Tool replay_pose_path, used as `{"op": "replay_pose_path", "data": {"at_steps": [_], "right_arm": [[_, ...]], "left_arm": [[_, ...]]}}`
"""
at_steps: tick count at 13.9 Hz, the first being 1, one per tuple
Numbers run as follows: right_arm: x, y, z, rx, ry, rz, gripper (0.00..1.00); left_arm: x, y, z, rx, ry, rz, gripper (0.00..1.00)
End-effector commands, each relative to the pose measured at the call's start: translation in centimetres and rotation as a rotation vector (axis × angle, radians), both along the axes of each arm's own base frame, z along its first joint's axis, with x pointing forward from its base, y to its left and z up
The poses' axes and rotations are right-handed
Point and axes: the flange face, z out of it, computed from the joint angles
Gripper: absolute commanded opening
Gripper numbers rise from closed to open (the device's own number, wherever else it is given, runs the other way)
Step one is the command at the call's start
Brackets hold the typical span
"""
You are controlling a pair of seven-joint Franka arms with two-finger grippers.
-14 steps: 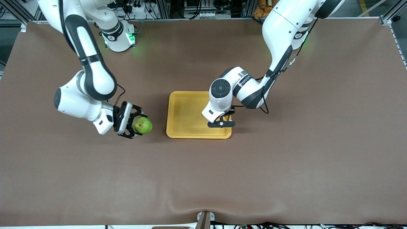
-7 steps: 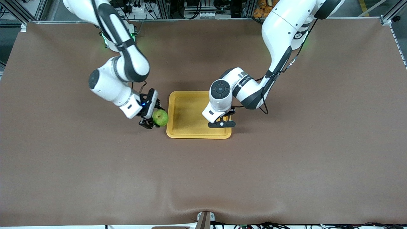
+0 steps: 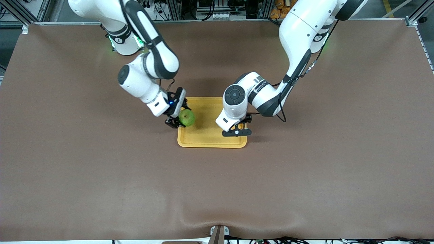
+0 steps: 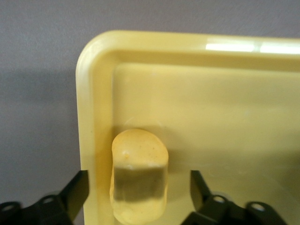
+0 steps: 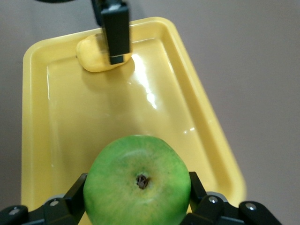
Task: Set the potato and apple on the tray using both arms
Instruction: 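Lower the potato onto the tray while the right gripper brings the apple over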
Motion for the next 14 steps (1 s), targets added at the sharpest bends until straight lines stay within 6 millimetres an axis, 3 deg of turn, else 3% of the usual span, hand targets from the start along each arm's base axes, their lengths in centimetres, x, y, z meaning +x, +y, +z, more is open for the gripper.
{"op": "replay_pose_path", "data": {"at_steps": [1, 7, 9, 11, 12, 13, 14], "right_arm": [[-1.8, 0.6, -2.6, -0.025, -0.003, -0.053, 0.06], [-2.2, 0.5, -4.3, -0.029, 0.001, -0.037, 0.06], [-2.7, 0.9, -5.7, -0.040, 0.016, -0.042, 0.06], [-2.9, 0.6, -6.4, -0.032, 0.011, -0.041, 0.12], [-3.0, 0.3, -7.0, -0.028, 0.011, -0.045, 0.26], [-3.2, 0.1, -7.4, -0.019, 0.012, -0.053, 0.59], [-3.4, 0.1, -7.5, -0.006, 0.015, -0.072, 1.00]], "left_arm": [[2.0, 1.4, 4.8, -0.004, -0.066, 0.036, 1.00], [6.4, 8.5, 17.1, 0.058, -0.050, 0.092, 1.00], [7.0, 11.4, 20.7, 0.059, -0.066, 0.128, 1.00], [7.5, 13.5, 23.0, 0.059, -0.079, 0.148, 1.00], [7.5, 14.0, 24.0, 0.055, -0.089, 0.143, 1.00], [7.4, 14.9, 25.0, 0.060, -0.088, 0.141, 1.00], [7.6, 16.2, 25.6, 0.073, -0.073, 0.128, 1.00]]}}
